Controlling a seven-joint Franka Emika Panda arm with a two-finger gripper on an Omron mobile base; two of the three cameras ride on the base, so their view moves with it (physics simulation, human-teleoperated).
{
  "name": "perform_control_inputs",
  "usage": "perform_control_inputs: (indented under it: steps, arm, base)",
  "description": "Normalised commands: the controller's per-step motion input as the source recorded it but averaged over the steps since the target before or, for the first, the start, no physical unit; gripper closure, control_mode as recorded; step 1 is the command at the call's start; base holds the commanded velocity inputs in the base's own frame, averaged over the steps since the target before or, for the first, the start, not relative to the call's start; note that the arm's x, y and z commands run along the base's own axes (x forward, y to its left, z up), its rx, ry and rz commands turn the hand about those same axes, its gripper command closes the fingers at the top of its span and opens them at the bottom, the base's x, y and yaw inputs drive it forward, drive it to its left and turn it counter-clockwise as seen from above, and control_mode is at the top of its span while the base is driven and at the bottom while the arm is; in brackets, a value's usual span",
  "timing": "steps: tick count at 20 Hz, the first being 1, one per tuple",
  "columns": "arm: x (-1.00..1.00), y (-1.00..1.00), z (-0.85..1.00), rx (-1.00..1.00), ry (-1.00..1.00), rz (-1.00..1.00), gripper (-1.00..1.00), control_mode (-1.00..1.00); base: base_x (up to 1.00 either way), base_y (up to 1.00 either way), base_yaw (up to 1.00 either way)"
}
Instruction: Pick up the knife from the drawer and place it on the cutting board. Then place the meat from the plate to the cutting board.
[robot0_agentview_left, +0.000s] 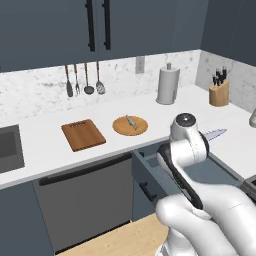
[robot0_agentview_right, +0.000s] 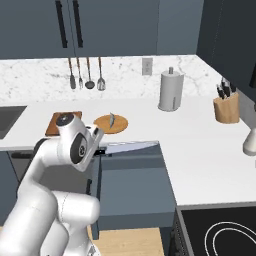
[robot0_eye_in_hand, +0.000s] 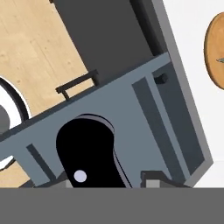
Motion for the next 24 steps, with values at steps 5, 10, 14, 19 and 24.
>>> perform_control_inputs:
  steps: [5,10,14,19,24]
  arm:
    - [-0.49,0.0,0.34,0.0,-0.04,0.27,1.0,-1.0]
    - [-0.33,0.0,0.05,0.0,-0.09,0.09,1.0,-1.0]
    - [-0.86,-0.16,0.13,0.0,-0.17,0.0,1.0,-1.0]
    - [-0.41,-0.01,0.08,0.0,-0.08,0.0,1.0,1.0]
    - [0.0,0.0,0.0,0.0,0.0,0.0,1.0,1.0]
  base:
    - [0.0,0.0,0.0]
    - [0.0,0.0,0.0]
    - [0.0,0.0,0.0]
    - [-0.12,0.14,0.0]
    - [-0.26,0.96,0.0]
